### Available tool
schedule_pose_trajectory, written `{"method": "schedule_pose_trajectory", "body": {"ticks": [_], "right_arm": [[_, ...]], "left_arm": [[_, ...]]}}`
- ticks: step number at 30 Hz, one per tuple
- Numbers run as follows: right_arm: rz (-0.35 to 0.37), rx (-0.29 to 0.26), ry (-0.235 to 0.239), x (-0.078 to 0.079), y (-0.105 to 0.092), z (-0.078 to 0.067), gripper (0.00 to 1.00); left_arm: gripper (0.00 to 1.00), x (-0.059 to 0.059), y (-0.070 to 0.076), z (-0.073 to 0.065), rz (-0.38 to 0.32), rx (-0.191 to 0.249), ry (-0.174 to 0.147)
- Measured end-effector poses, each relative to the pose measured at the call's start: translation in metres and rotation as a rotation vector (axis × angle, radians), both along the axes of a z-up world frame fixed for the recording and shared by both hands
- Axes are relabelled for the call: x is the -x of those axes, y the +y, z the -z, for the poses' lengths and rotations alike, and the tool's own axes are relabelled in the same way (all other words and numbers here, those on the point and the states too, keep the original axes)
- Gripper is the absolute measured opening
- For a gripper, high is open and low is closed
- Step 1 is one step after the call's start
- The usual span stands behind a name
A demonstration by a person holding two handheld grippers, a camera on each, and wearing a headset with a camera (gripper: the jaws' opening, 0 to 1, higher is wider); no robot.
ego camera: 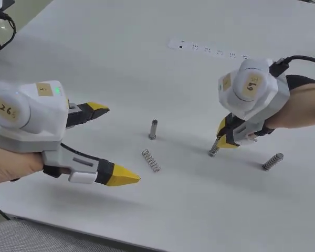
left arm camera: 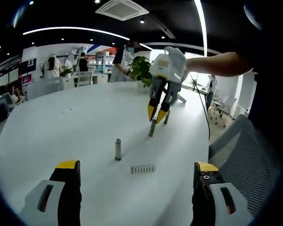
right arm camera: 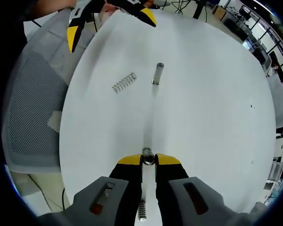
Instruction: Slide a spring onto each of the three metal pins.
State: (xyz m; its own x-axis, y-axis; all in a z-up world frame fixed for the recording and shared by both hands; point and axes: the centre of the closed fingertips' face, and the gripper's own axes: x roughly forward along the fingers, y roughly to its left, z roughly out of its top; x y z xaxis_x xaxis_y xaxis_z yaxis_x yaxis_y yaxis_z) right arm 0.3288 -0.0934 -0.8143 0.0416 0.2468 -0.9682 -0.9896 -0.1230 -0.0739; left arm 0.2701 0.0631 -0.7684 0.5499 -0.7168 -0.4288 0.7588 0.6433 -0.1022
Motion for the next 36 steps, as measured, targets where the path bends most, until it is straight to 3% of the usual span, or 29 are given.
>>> {"method": "schedule_pose_trajectory", "body": {"ticks": [8,10,31,36], "right_arm": [[-0.015,0.016,-0.002,0.0011,-0.0025,0.0112,0.07],[-0.001,-0.002,0.002,-0.0010,0.0003,0.0074,0.07],[-0.026,0.011,0.011,-0.0050,-0.0025,0.0041,0.08],[-0.022,0.013,0.018,-0.0037,-0.0025,0.0056,0.09]], "left_arm": [[0.96,-0.0010,-0.0005,0.0004,-0.003,0.002,0.004],[0.96,-0.0018,-0.0003,0.0002,-0.005,0.002,0.003],[0.95,-0.0023,-0.0015,-0.0035,-0.007,0.007,0.016],[0.96,-0.0034,-0.0004,-0.0076,-0.013,0.007,0.005]]}}
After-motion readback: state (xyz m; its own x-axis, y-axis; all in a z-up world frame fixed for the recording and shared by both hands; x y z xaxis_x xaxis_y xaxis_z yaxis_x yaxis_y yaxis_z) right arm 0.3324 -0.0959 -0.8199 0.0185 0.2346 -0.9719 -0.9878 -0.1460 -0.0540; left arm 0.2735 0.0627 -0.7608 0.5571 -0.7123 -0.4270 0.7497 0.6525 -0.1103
